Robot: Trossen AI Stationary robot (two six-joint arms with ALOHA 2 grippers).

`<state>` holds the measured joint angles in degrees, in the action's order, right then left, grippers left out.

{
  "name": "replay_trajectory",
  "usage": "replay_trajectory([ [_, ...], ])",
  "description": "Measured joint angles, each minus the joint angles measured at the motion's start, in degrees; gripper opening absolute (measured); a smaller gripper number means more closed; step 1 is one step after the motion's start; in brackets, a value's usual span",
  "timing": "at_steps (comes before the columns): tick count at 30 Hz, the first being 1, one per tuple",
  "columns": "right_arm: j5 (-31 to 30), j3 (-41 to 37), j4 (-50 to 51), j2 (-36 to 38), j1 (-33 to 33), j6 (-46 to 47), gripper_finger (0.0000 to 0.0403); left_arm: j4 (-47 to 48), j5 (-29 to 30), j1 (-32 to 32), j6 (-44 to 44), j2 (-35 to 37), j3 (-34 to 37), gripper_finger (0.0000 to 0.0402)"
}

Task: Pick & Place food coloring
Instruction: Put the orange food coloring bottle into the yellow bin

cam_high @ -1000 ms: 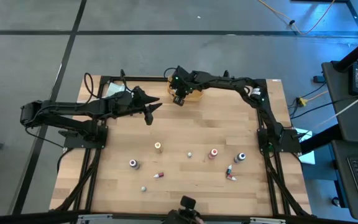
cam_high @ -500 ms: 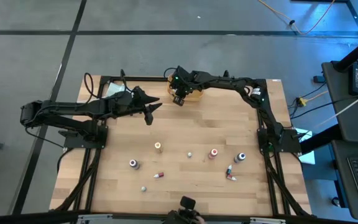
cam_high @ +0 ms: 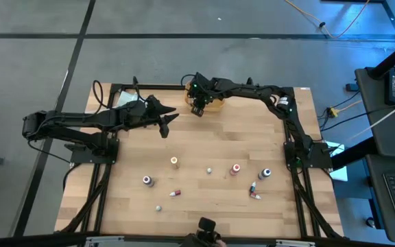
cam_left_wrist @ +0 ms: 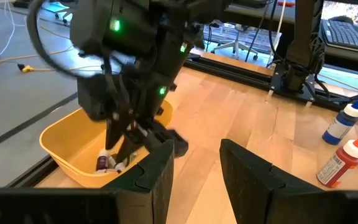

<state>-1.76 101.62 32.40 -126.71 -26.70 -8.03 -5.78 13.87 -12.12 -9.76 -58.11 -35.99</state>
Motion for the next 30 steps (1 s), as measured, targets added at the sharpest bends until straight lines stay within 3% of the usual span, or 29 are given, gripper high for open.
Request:
replay_trajectory([
  [9,9.55,0.02,6.5,11.89,4.53,-7.59,0.0142,0.01,0.02,0.02,0.0,0.0,-0.02,0.0127],
  [17,13.39,-0.46,24.63,23.83,10.2,-10.33,0.0142,0.01,0.11,0.0,0.02,0.0,0.0,0.0128],
  [20,16.91,-3.73,28.94,28.19,12.21,-10.17,0.0142,0.02,0.14,0.0,0.03,0.0,0.0,0.0127],
  [24,17.31,-10.2,30.7,34.09,15.06,-5.81,0.0142,0.01,0.23,0.0,0.04,0.0,0.0,0.0128],
  [30,12.96,-24.16,27.14,45.14,22.49,-4.16,0.0142,0.01,0.63,0.0,0.04,0.0,0.0,0.0128],
])
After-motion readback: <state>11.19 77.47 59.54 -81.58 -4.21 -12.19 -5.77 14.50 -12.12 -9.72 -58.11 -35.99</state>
